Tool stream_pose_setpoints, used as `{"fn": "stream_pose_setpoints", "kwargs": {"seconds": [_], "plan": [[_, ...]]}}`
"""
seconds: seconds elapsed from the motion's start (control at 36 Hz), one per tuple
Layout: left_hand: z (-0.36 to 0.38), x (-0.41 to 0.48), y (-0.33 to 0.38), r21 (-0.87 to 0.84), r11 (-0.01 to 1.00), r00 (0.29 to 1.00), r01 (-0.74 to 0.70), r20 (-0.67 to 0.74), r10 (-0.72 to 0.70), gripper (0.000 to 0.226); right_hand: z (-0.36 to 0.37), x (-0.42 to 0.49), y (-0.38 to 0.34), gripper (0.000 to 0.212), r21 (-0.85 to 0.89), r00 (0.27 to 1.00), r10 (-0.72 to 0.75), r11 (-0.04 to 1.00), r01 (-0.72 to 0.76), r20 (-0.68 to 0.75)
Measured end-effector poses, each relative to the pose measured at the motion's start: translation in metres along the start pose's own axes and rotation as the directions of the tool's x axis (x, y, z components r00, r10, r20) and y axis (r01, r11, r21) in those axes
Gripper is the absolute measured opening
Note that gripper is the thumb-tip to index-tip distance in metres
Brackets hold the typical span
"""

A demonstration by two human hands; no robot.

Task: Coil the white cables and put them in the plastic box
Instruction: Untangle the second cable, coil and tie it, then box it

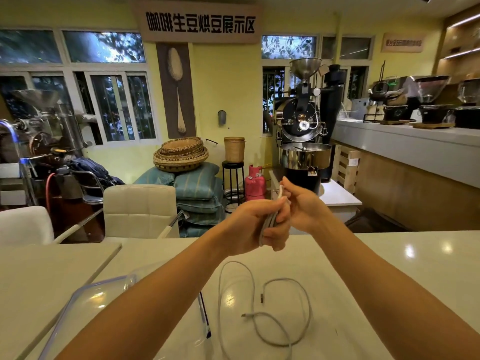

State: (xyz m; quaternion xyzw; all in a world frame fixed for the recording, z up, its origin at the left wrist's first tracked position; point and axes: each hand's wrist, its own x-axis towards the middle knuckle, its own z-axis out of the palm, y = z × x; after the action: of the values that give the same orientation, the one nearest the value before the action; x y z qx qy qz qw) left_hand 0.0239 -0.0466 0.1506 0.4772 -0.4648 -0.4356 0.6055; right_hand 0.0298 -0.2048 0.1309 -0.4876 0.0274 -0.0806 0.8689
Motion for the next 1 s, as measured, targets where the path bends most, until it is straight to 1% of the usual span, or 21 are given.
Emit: {"fn": "stream_pose_setpoints", "kwargs": {"seconds": [0.06,0.08,0.11,0.17,0.22,0.28,0.33,0.39,0.44,0.5,0.56,0.61,0.67,0.69,0.72,0.83,0.89,0.94,1.0], "plan": [[-0.003,0.001,0.003,-0.018,1.000,1.000,-0.013,-0.007,0.012,0.038,0.000,-0.003,0.015,0.035,-0.041,0.998,0.068,0.997,-0.068,0.002],[-0.004,0.002,0.004,-0.019,1.000,1.000,-0.017,-0.009,0.017,0.039,0.000,-0.004,0.021,0.033,-0.066,0.995,0.102,0.993,-0.102,-0.008],[-0.006,0.003,0.005,-0.012,1.000,1.000,-0.019,-0.012,0.019,0.040,0.002,-0.006,0.026,0.036,-0.075,0.990,0.141,0.987,-0.142,-0.013],[-0.008,0.004,0.005,0.020,1.000,0.999,-0.015,-0.036,0.016,0.039,0.008,-0.013,0.035,0.057,-0.090,0.972,0.233,0.968,-0.235,-0.034],[-0.010,0.004,0.006,0.050,0.999,0.997,-0.006,-0.080,0.010,0.035,0.011,-0.018,0.042,0.061,-0.187,0.949,0.306,0.931,-0.314,-0.075],[-0.012,0.003,0.008,0.077,0.997,0.991,0.011,-0.134,-0.001,0.033,0.013,-0.022,0.042,0.056,-0.372,0.930,0.348,0.853,-0.366,-0.116],[-0.014,0.001,0.012,0.109,0.994,0.984,0.031,-0.179,-0.011,0.036,0.016,-0.026,0.040,0.053,-0.558,0.926,0.346,0.743,-0.369,-0.152],[-0.014,0.001,0.015,0.151,0.986,0.976,0.067,-0.215,-0.033,0.036,0.020,-0.030,0.037,0.056,-0.668,0.925,0.342,0.651,-0.359,-0.164],[-0.013,0.000,0.017,0.176,0.980,0.972,0.091,-0.228,-0.049,0.036,0.024,-0.032,0.034,0.056,-0.727,0.930,0.322,0.594,-0.344,-0.176],[-0.012,0.000,0.017,0.188,0.977,0.973,0.102,-0.223,-0.058,0.036,0.027,-0.033,0.031,0.049,-0.749,0.944,0.269,0.582,-0.317,-0.190],[-0.012,0.000,0.017,0.193,0.975,0.975,0.107,-0.213,-0.065,0.036,0.029,-0.035,0.029,0.041,-0.753,0.968,0.157,0.608,-0.251,-0.195],[-0.013,0.000,0.017,0.198,0.974,0.975,0.108,-0.211,-0.065,0.036,0.029,-0.036,0.028,0.032,-0.753,0.985,0.009,0.643,-0.140,-0.175],[-0.015,-0.001,0.018,0.190,0.976,0.975,0.104,-0.214,-0.063,0.037,0.028,-0.035,0.026,0.025,-0.777,0.980,-0.151,0.629,-0.006,-0.130],[-0.016,-0.001,0.020,0.180,0.978,0.974,0.102,-0.216,-0.062,0.038,0.027,-0.034,0.025,0.022,-0.787,0.974,-0.205,0.615,0.052,-0.096],[-0.016,-0.002,0.021,0.166,0.981,0.974,0.099,-0.219,-0.062,0.039,0.027,-0.035,0.023,0.020,-0.780,0.971,-0.230,0.619,0.092,-0.068],[-0.016,-0.002,0.025,0.123,0.989,0.971,0.078,-0.233,-0.047,0.042,0.025,-0.041,0.018,0.019,-0.640,0.985,-0.164,0.752,0.160,0.054],[-0.016,-0.002,0.028,0.108,0.993,0.971,0.053,-0.236,-0.027,0.041,0.024,-0.043,0.017,0.021,-0.572,0.981,-0.154,0.797,0.195,0.120],[-0.018,-0.002,0.030,0.084,0.996,0.970,0.024,-0.241,-0.003,0.042,0.024,-0.046,0.021,0.020,-0.560,0.971,-0.166,0.795,0.235,0.172],[-0.022,-0.001,0.033,0.040,0.999,0.968,-0.005,-0.252,0.015,0.047,0.026,-0.050,0.027,0.016,-0.597,0.963,-0.187,0.756,0.267,0.195]]}}
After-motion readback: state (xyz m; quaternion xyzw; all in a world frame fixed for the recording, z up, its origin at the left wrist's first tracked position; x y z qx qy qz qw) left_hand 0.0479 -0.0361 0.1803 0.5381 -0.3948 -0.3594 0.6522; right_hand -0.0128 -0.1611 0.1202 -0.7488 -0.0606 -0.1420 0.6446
